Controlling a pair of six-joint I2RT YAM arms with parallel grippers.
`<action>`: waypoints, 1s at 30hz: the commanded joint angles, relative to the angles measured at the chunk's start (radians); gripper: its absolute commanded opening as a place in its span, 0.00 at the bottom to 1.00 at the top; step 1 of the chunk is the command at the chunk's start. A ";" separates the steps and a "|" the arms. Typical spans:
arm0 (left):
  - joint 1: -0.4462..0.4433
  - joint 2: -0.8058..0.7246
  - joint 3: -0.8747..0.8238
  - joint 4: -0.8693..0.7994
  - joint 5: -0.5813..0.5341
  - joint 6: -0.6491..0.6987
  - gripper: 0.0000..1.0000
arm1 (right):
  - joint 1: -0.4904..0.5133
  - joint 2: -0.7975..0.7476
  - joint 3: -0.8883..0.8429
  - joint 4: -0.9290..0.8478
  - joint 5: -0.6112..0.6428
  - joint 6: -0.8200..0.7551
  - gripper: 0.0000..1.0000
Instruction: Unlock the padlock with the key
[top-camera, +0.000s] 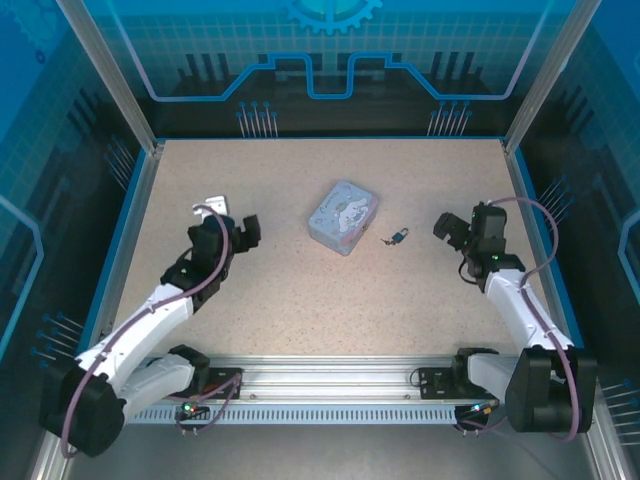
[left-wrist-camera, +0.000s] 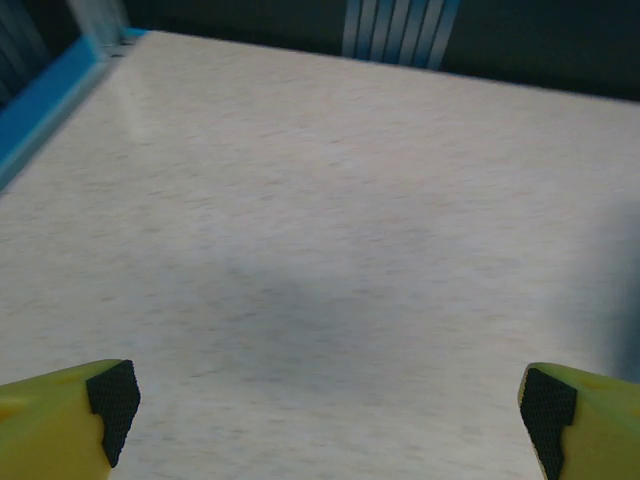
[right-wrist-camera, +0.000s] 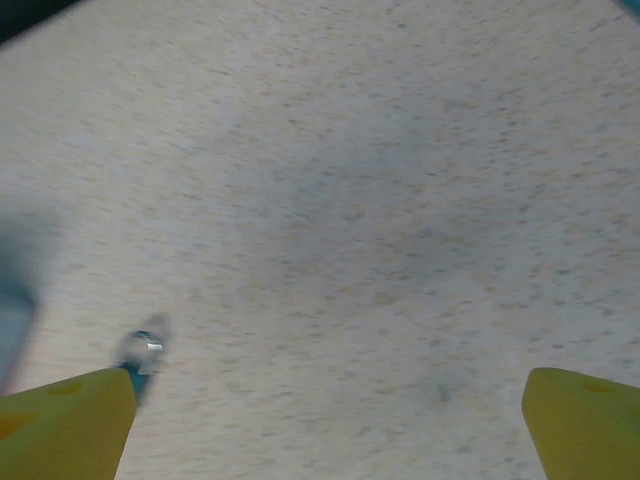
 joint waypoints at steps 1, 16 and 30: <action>0.096 0.055 -0.097 0.300 -0.074 0.097 0.99 | 0.028 0.034 -0.009 0.152 0.229 -0.166 1.00; 0.245 0.558 -0.202 1.010 0.279 0.244 0.99 | 0.087 0.385 -0.225 0.984 -0.073 -0.441 1.00; 0.285 0.536 -0.183 0.929 0.349 0.205 0.99 | 0.105 0.397 -0.196 0.935 -0.044 -0.452 1.00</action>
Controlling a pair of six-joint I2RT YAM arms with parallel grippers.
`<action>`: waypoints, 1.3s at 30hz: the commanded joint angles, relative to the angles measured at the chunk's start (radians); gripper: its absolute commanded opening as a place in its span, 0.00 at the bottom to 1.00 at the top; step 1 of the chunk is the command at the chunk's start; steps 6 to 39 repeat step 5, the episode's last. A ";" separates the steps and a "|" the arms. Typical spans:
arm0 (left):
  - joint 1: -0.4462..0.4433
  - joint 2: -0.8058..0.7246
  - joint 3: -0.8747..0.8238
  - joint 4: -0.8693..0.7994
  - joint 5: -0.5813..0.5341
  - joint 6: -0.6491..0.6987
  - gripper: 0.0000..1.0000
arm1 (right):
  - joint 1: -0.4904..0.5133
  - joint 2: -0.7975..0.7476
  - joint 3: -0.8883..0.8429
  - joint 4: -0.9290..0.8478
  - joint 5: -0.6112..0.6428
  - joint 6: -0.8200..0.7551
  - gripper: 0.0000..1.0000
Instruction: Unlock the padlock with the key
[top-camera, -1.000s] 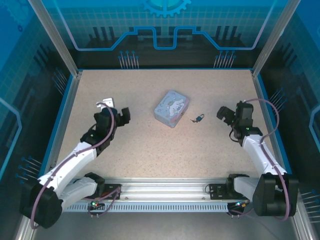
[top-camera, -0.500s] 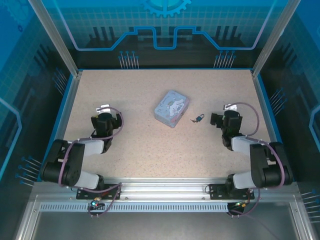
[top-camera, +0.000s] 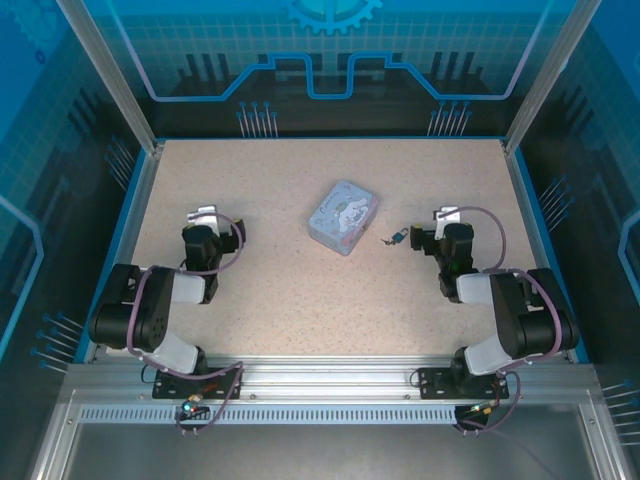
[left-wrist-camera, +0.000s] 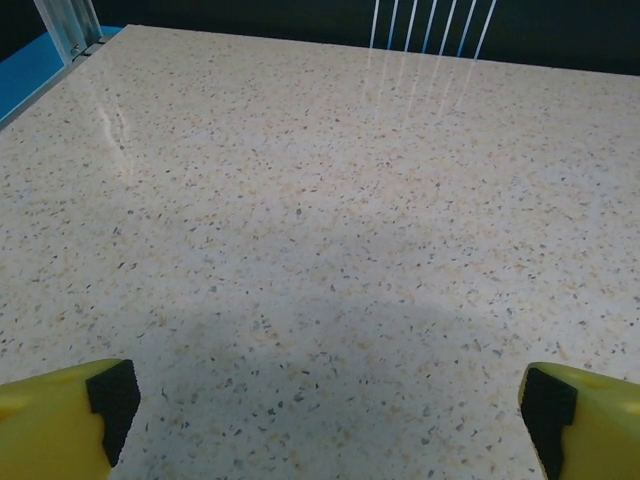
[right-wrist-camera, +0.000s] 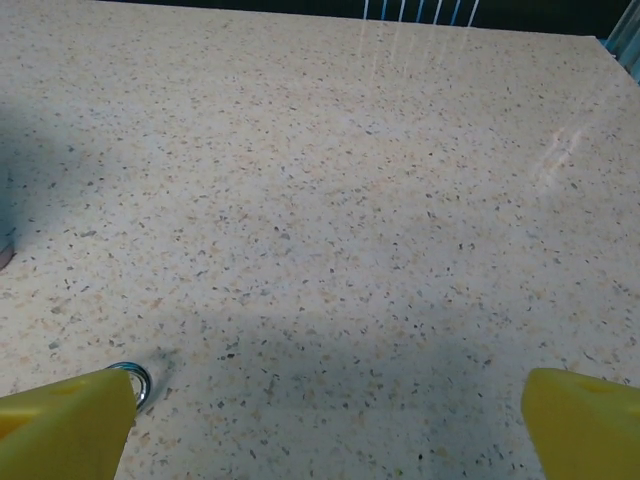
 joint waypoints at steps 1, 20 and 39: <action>0.006 -0.001 -0.004 0.034 0.027 0.007 0.99 | -0.019 0.003 0.032 0.007 -0.096 -0.035 1.00; 0.005 -0.001 -0.004 0.036 0.027 0.008 0.99 | -0.028 0.002 0.037 -0.003 -0.181 -0.059 1.00; 0.005 -0.001 -0.004 0.036 0.027 0.008 0.99 | -0.028 0.002 0.037 -0.003 -0.181 -0.059 1.00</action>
